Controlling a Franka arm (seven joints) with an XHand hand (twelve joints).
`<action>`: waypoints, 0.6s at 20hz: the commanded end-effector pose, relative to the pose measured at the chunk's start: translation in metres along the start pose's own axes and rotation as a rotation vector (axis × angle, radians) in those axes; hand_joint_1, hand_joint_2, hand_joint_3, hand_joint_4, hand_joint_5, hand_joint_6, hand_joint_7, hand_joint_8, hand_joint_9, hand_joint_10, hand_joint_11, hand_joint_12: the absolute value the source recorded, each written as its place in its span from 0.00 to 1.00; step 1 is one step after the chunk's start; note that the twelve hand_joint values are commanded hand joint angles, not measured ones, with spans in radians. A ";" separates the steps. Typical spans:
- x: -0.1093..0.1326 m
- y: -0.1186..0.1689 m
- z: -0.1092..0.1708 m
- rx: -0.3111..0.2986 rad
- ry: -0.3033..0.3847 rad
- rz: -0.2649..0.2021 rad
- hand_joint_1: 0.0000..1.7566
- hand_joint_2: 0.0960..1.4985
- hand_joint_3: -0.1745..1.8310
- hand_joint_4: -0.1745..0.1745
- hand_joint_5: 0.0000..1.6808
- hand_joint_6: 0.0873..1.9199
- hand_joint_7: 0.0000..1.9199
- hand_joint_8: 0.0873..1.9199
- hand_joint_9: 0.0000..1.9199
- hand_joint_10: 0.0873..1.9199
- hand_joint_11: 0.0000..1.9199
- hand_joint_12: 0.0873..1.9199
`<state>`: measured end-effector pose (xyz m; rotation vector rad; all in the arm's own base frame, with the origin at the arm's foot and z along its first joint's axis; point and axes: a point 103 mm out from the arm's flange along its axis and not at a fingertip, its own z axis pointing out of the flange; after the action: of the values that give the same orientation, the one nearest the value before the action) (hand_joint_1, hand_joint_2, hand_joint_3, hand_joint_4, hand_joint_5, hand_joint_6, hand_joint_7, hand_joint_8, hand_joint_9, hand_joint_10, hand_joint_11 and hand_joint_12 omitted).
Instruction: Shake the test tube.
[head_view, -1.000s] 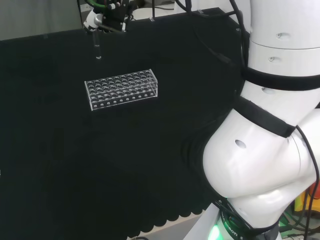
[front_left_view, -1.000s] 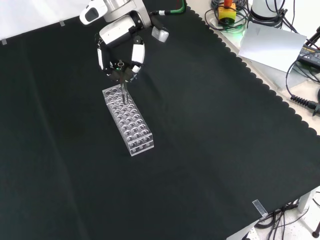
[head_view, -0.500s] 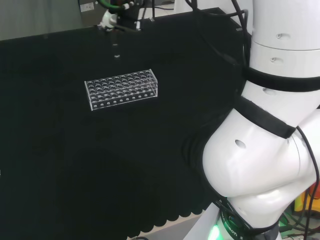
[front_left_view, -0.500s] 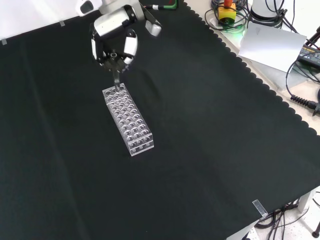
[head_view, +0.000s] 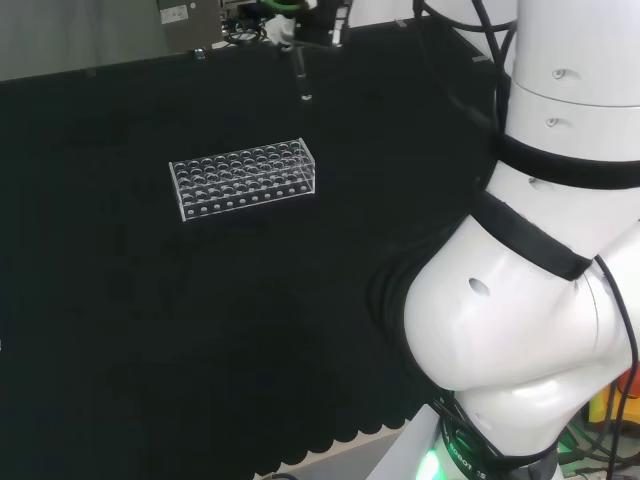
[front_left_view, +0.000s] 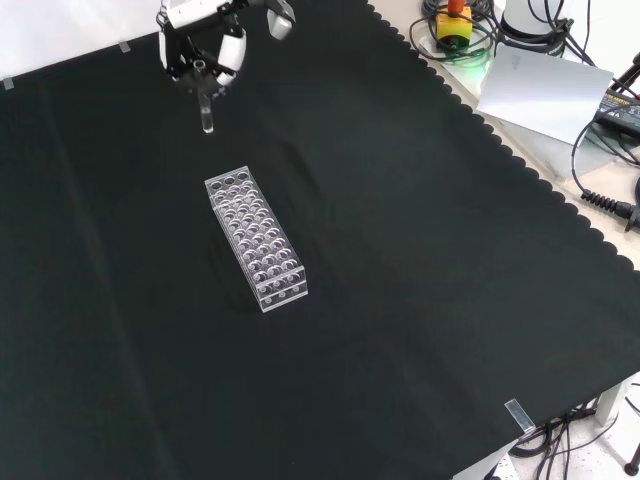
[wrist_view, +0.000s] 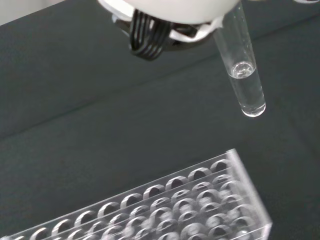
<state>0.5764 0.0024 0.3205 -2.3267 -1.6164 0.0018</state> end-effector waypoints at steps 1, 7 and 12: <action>0.003 0.000 0.000 0.000 0.002 -0.004 0.69 0.43 0.39 0.00 0.74 0.32 0.84 0.34 0.79 0.33 0.59 0.51; 0.045 -0.009 0.014 0.026 0.041 -0.075 0.69 0.43 0.39 0.00 0.74 0.32 0.84 0.34 0.79 0.33 0.59 0.51; 0.088 -0.019 0.027 0.061 0.075 -0.146 0.69 0.43 0.39 0.00 0.74 0.32 0.84 0.34 0.79 0.33 0.59 0.51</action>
<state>0.5833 0.0579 0.3163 -2.2158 -1.6781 -0.0403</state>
